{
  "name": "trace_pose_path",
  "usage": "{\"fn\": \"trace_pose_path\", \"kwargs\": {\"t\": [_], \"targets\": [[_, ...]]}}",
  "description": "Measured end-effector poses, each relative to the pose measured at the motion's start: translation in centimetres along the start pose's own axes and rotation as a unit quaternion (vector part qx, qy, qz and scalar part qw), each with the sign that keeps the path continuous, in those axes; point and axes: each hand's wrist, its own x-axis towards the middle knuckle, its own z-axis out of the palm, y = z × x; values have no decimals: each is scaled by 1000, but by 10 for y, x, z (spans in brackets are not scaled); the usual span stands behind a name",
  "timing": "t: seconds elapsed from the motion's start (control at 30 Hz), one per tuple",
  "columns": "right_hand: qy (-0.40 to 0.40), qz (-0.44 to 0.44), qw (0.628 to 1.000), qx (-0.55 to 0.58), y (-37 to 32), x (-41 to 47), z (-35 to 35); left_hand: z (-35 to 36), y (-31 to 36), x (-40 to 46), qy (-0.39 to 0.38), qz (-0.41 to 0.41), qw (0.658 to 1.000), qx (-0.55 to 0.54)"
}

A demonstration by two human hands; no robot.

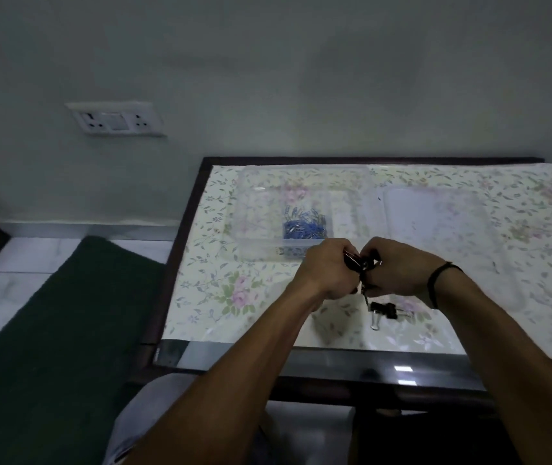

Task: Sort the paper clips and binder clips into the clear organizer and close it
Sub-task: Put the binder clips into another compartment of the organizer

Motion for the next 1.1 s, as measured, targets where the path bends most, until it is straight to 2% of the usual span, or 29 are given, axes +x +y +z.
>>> {"fn": "trace_pose_path", "kwargs": {"t": [0.2, 0.4, 0.53, 0.67, 0.9, 1.1], "targets": [[-21, -57, 986, 153, -54, 8, 9, -57, -14, -2, 78, -14, 996, -50], [-25, -95, 977, 191, -115, 42, 26, -122, -31, 9, 155, -40, 983, -88], [-1, -90, 961, 262, -138, 67, 34, -146, -36, 23, 183, -36, 974, -131], [28, -94, 956, 277, -139, 82, 40, -149, -40, 34, 177, -42, 971, -156], [-17, -62, 967, 247, -130, 86, 48, -150, -38, 30, 158, -101, 978, -91], [-19, -88, 970, 226, -121, 65, 36, -143, -24, 21, 168, -99, 981, 1]]}}
